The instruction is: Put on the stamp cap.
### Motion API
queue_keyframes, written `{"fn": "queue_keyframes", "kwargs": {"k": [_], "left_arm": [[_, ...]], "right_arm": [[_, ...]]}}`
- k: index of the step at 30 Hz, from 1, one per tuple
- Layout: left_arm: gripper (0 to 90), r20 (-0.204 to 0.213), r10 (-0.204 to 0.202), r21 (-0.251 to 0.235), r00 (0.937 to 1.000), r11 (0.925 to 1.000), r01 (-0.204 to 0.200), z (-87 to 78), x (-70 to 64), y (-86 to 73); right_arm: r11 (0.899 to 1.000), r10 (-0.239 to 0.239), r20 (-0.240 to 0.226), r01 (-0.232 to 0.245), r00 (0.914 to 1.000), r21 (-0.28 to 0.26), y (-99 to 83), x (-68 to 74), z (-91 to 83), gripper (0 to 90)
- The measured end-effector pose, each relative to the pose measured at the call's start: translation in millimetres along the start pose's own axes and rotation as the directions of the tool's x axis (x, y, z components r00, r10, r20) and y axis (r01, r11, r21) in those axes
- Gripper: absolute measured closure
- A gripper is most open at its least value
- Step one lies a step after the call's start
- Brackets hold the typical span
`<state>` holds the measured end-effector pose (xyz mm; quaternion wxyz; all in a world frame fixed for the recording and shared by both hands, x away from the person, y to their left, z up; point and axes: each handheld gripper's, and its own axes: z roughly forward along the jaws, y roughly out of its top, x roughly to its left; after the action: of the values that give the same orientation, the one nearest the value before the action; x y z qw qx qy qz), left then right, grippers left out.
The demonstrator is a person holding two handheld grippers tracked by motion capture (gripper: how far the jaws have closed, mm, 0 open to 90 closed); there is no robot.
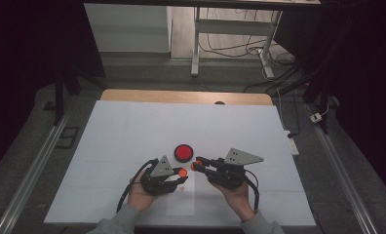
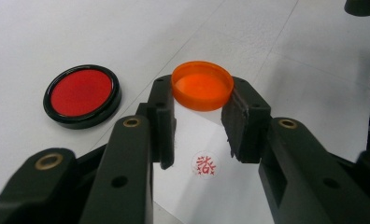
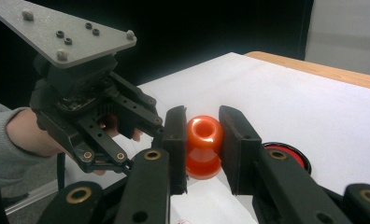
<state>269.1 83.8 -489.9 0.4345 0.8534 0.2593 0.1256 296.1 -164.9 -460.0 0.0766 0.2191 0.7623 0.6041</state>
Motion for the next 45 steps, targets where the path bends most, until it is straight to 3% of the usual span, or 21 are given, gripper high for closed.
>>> {"fn": "queue_keyframes", "kwargs": {"k": [26, 45], "left_arm": [[65.2, 0.004, 0.017, 0.021, 0.9998, 0.9996, -0.017, 8.1, -4.4, 0.2], [65.2, 0.007, 0.024, 0.006, 0.9997, 0.9997, -0.024, 6.2, -8.5, 1.7]], "right_arm": [[1.000, -0.002, -0.027, 0.002, 0.9996, 0.007, -1.5, 4.7, 4.8, 72.3], [0.999, -0.010, -0.050, 0.013, 0.9987, 0.049, -7.3, 10.9, 14.4, 72.3]]}}
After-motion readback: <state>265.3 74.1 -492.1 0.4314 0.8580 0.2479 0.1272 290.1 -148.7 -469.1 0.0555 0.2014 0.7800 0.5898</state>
